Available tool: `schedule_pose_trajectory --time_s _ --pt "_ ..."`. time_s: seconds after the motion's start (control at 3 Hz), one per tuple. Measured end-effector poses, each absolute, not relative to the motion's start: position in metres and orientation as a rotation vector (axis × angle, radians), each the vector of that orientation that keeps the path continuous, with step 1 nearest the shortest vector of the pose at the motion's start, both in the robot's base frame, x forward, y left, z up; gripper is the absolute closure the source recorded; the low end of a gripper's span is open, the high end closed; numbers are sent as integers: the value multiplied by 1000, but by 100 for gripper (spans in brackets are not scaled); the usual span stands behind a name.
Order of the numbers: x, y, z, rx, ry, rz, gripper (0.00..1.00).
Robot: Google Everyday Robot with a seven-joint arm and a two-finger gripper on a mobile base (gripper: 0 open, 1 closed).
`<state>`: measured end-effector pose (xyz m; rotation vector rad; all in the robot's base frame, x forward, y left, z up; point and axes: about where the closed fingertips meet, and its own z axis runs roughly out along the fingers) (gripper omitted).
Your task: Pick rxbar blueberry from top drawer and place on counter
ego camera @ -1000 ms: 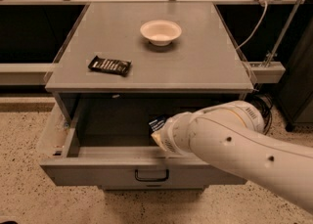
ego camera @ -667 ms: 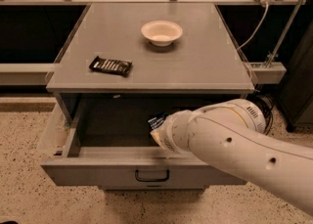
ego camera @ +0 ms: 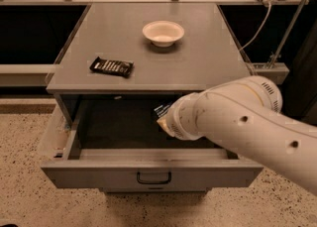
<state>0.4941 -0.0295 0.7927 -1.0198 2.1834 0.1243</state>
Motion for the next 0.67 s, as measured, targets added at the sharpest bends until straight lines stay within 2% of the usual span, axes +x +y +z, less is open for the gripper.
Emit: schedule_pose_trajectory --time_s 0.67 --pt "509 -81 872 -942 2173 -29 100"
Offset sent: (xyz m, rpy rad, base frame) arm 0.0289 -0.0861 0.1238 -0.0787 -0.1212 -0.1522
